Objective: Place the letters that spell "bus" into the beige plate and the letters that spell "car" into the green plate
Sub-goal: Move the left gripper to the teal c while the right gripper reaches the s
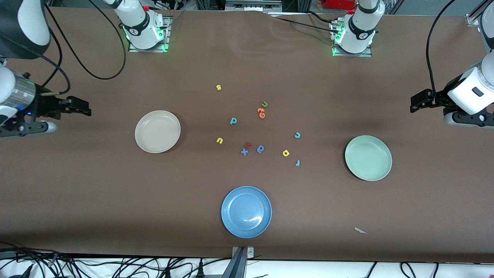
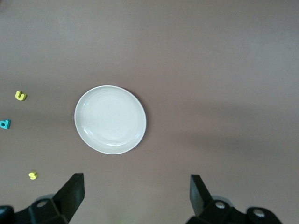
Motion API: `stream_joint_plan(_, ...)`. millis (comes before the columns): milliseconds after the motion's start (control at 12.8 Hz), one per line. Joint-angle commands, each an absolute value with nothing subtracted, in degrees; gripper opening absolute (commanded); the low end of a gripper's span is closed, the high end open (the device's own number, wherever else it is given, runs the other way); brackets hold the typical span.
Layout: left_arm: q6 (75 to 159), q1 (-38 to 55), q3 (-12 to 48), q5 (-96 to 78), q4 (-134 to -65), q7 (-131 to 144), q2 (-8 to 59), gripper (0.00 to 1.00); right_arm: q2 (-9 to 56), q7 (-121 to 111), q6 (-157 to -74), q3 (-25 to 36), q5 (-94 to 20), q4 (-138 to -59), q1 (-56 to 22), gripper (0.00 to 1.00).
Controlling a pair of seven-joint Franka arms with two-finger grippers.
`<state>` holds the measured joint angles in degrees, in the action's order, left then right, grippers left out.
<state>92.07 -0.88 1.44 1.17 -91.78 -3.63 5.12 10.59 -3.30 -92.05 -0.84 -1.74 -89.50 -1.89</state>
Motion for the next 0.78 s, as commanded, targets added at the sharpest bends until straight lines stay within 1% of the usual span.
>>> stream_joint_plan(0,92.02,-0.79,1.67,0.26,-90.62,-0.89,6.15,1.0,8.71,4.01,-95.87,-5.08,-2.11,-94.38,-1.32,1.0)
stream_joint_plan(156,92.02,-0.18,1.84,-0.26,-90.62,2.54,9.65,1.0,6.69,10.17,-101.22,-8.42,-2.11,-100.34,-1.23,1.0)
stream_joint_plan(390,92.54,3.76,2.46,-0.44,-90.62,3.51,14.57,1.0,5.72,20.17,-109.4,-15.62,-2.02,-108.34,-1.23,1.0)
stream_joint_plan(546,98.4,7.45,2.55,-1.83,-91.31,7.1,18.96,1.0,5.71,27.65,-114.76,-20.11,-2.02,-111.87,-1.23,1.0)
stream_joint_plan(702,102.9,10.09,2.64,-5.35,-91.67,10.8,21.87,1.0,5.89,32.76,-120.03,-24.15,-2.02,-115.65,-1.32,1.0)
